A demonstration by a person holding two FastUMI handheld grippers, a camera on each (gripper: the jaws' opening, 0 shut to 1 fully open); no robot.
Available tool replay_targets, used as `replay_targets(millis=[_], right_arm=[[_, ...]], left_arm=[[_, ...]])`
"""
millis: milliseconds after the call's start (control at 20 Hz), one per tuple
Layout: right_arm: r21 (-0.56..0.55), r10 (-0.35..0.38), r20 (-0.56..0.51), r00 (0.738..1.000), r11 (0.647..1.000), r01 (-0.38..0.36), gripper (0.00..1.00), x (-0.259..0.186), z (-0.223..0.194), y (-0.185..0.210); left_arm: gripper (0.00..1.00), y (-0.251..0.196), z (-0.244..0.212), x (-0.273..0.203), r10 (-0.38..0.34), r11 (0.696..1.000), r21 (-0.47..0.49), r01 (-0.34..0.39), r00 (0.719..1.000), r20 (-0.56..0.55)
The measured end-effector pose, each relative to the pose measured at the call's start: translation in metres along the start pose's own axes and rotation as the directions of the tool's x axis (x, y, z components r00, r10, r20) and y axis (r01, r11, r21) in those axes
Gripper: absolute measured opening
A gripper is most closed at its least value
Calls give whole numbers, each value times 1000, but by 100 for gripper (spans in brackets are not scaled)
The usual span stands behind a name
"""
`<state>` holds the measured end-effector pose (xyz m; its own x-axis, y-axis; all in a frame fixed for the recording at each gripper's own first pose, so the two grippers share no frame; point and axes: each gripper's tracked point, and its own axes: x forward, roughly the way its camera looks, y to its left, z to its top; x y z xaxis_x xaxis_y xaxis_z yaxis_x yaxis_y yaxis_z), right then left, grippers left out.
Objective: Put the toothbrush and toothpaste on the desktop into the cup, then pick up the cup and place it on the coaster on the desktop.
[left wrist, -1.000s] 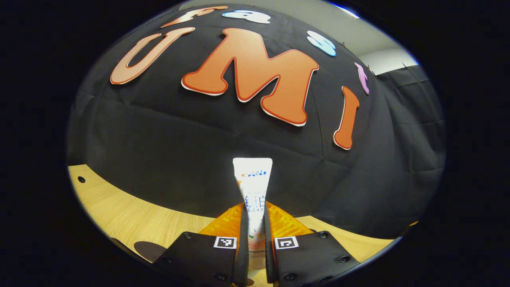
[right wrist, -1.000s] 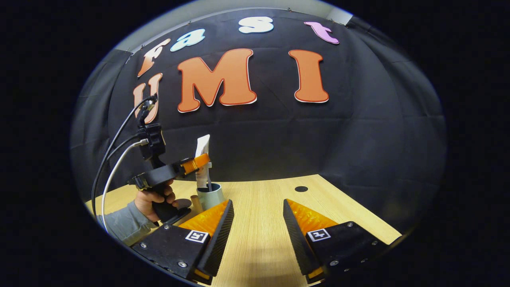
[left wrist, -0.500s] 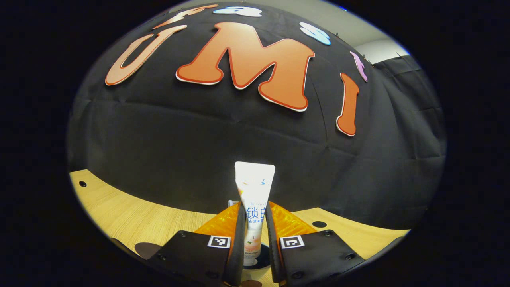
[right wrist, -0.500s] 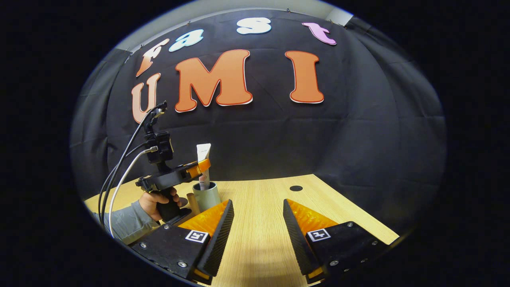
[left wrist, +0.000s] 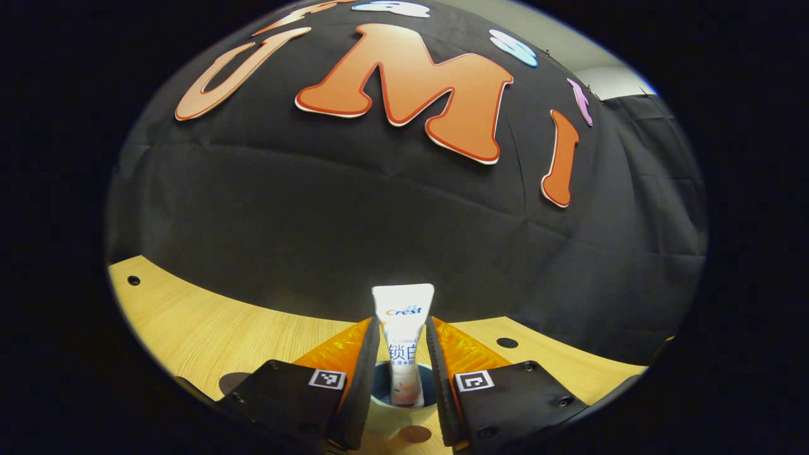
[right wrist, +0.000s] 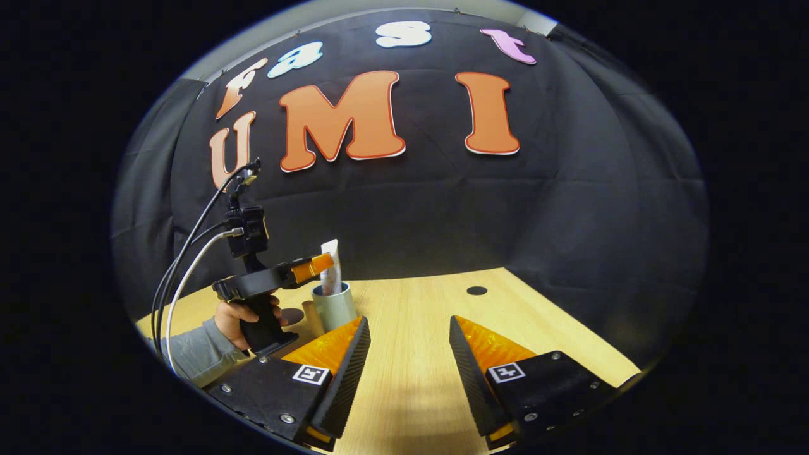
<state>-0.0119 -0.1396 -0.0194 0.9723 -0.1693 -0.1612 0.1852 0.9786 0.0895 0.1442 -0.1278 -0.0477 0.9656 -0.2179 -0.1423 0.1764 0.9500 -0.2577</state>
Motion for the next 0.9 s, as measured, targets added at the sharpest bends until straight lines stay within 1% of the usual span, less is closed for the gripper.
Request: replay_targets(millis=[50,100,150,250,300,350,400,450,500,650,800,900], right_arm=[[7,6,-8,1000,1000,-5,77,1,1,2],[11,9,-11,1000,1000,-9,78,1,2,5],[15,14,-12,1000,1000,-13,73,2,4,8],[18,28,-15,999,999,-28,73,3,10,16],[17,36,-23,999,999,-36,78,3,10,20],[17,46,-36,998,999,-45,78,4,11,24],[17,59,-49,997,998,-59,81,5,13,30],[15,71,-58,996,997,-70,82,6,14,35],[16,73,-67,995,997,-73,83,7,17,40],[34,60,-125,990,998,-56,83,15,20,46],[41,59,-170,984,998,-53,83,23,28,57],[29,56,-184,981,998,-51,83,29,37,62]], left_arm=[[53,1,4,-4,-3,1000,-3,3,1000,0],[55,3,6,-9,-4,1000,-2,4,1000,-2],[61,4,10,-13,-5,1000,0,5,1000,-5],[71,14,20,-25,16,1000,7,-16,1000,5],[77,18,23,-31,24,1000,3,-24,1000,4],[77,22,28,-39,24,1000,-6,-24,1000,0],[80,24,29,-48,17,1000,-15,-17,1000,-7],[84,29,33,-56,23,1000,-11,-23,1000,-13],[92,34,36,-64,30,1000,7,-30,999,-17],[99,49,49,-86,58,994,95,-55,998,-25],[97,65,61,-108,94,983,161,-86,995,-42],[97,68,67,-123,80,981,181,-70,996,-48]])
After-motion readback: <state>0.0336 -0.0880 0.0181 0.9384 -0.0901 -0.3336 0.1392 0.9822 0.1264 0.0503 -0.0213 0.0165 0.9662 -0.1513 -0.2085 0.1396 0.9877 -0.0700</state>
